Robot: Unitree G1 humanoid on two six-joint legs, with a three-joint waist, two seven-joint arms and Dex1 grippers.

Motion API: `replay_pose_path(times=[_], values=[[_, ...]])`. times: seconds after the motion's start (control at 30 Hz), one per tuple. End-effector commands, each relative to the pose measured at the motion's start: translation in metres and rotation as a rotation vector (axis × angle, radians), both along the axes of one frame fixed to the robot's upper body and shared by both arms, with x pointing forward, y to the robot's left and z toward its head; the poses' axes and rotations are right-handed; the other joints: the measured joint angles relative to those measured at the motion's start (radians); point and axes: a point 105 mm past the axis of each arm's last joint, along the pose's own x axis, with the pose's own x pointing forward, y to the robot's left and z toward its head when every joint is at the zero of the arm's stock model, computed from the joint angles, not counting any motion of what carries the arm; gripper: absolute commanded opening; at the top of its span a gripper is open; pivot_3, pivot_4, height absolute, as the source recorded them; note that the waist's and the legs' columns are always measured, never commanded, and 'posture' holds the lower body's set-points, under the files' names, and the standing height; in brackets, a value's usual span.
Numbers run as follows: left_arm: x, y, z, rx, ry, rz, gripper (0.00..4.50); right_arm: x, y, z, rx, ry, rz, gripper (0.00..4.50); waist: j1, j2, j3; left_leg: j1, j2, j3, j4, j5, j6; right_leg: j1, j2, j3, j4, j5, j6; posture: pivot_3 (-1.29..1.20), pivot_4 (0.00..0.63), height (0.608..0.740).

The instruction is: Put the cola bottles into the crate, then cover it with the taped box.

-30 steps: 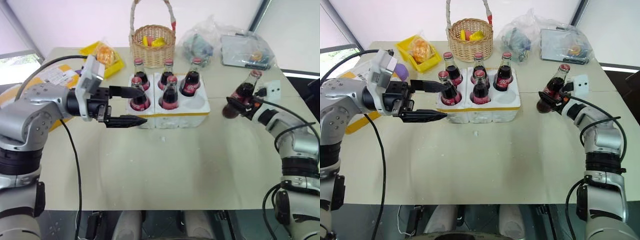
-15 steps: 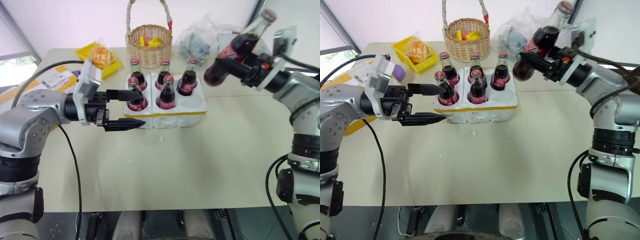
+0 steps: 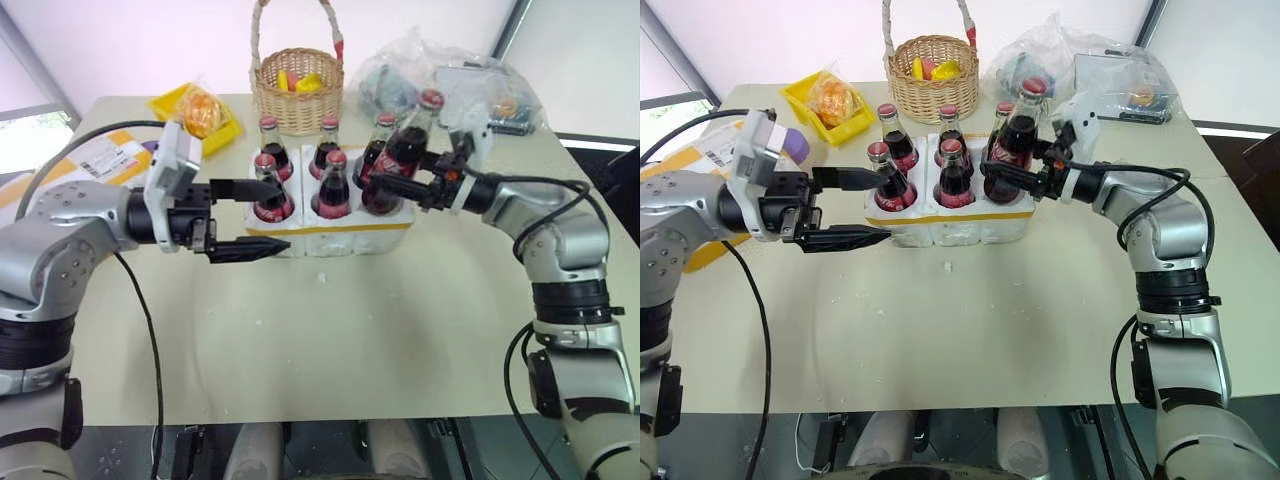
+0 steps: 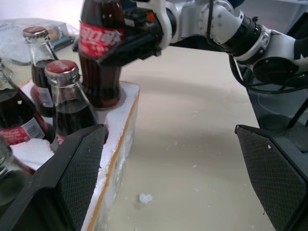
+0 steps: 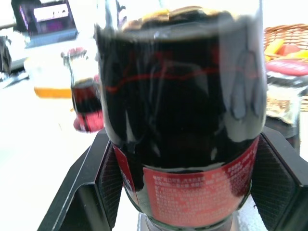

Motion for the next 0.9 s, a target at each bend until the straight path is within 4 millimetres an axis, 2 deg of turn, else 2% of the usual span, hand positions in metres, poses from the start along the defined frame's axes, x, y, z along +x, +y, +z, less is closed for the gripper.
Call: replay_pose_path(times=[0.03, 0.2, 0.37, 0.47, 0.5, 0.73, 0.9], values=[[-0.005, 0.003, 0.011, -0.008, -0.048, 0.001, 4.50, -0.003, 0.004, 0.006, -0.054, -0.078, 0.041, 2.83, 0.000, 0.000, 0.000, 0.000, 0.000, 0.000, 0.000, 0.000, 0.000, 0.000, 0.000, 0.000, 0.000, 0.000, 0.000, 0.00, 0.150, 0.738], [-0.004, 0.003, 0.012, -0.006, -0.055, -0.001, 4.50, 0.006, 0.006, -0.011, -0.146, -0.055, 0.050, 2.83, -0.003, 0.000, 0.000, 0.000, 0.000, 0.000, 0.000, 0.000, 0.000, 0.000, 0.000, 0.000, 0.000, 0.000, 0.000, 0.00, 0.150, 0.738], [-0.004, 0.004, 0.012, -0.004, -0.057, 0.000, 4.50, 0.011, 0.009, -0.024, -0.162, 0.016, 0.067, 2.83, -0.002, 0.000, 0.000, 0.000, 0.000, 0.000, 0.000, 0.000, 0.000, 0.000, 0.000, 0.000, 0.000, 0.000, 0.000, 0.00, 0.150, 0.738], [-0.006, 0.003, 0.011, -0.003, -0.057, -0.002, 4.50, 0.012, 0.011, -0.032, -0.160, 0.068, 0.087, 4.35, -0.003, 0.000, 0.000, 0.000, 0.000, 0.000, 0.000, 0.000, 0.000, 0.000, 0.000, 0.000, 0.000, 0.000, 0.000, 0.00, 0.150, 0.738], [-0.006, 0.003, 0.011, -0.003, -0.057, -0.003, 4.50, 0.011, 0.011, -0.032, -0.160, 0.068, 0.090, 4.44, -0.003, -0.001, 0.000, 0.000, 0.000, 0.000, 0.000, 0.000, 0.000, 0.000, 0.000, 0.000, 0.000, 0.000, 0.000, 0.00, 0.150, 0.738], [-0.008, 0.003, 0.014, -0.012, -0.073, 0.012, 4.50, -0.002, -0.001, -0.016, -0.130, 0.048, 0.120, 4.44, -0.004, -0.001, 0.000, 0.001, 0.000, 0.000, 0.000, 0.000, 0.000, 0.001, 0.000, 0.000, 0.000, 0.000, 0.000, 0.00, 0.150, 0.738], [-0.010, 0.018, 0.020, -0.016, -0.110, 0.111, 4.50, -0.017, -0.031, 0.005, -0.153, -0.003, 0.099, 4.44, 0.001, 0.000, 0.000, 0.001, 0.000, 0.000, -0.001, 0.000, 0.000, 0.001, 0.000, 0.000, 0.000, 0.000, 0.000, 0.00, 0.150, 0.738]])
